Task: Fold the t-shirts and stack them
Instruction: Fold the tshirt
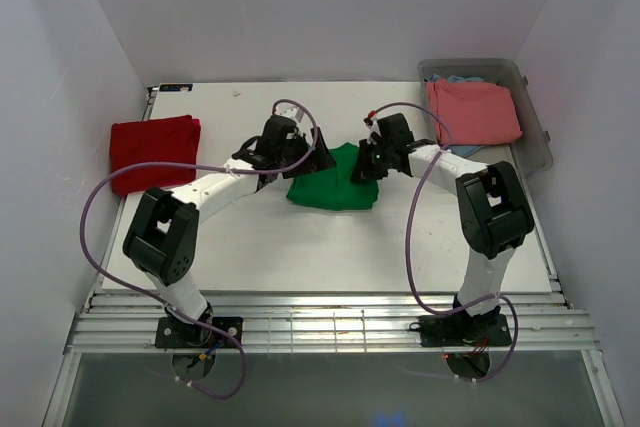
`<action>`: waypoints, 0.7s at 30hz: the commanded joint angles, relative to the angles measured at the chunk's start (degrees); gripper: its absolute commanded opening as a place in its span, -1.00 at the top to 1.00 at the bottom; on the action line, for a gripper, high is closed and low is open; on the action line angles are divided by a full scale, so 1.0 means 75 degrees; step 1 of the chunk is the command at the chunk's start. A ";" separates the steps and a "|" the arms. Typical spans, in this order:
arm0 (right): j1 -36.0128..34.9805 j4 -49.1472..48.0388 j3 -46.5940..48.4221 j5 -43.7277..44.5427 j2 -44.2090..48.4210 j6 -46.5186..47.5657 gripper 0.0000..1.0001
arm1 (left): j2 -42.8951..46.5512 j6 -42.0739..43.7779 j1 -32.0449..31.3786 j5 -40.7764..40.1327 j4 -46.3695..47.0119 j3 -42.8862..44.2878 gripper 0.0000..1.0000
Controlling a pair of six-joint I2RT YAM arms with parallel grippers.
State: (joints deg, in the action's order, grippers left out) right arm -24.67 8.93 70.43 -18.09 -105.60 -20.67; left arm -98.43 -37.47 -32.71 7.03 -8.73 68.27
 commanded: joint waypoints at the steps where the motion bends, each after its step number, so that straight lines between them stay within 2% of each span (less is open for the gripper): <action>1: -0.0028 0.0460 0.0135 0.0348 -0.0204 0.0001 0.84 | 0.0526 0.0273 0.0772 0.0537 -0.0080 -0.0359 -0.96; 7: -0.0074 0.0825 0.0055 0.0782 -0.0381 0.0095 0.84 | 0.0235 0.0637 0.1688 0.2445 0.0366 -0.0817 -0.96; 14: -0.0121 0.0895 -0.0098 0.1005 -0.0170 0.0107 0.85 | -0.0503 0.0684 0.2252 0.3737 0.0590 -0.1099 -0.96; 21: -0.0168 0.1024 0.0019 0.1029 -0.0100 0.0142 0.84 | -0.0937 0.0918 0.2264 0.3165 0.0602 -0.1356 -0.96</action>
State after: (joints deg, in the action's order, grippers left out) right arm -25.61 13.82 70.39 -11.86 -108.71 -20.58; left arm -104.92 -32.47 -15.94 29.98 -5.48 58.74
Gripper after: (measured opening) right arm 0.078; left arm 0.979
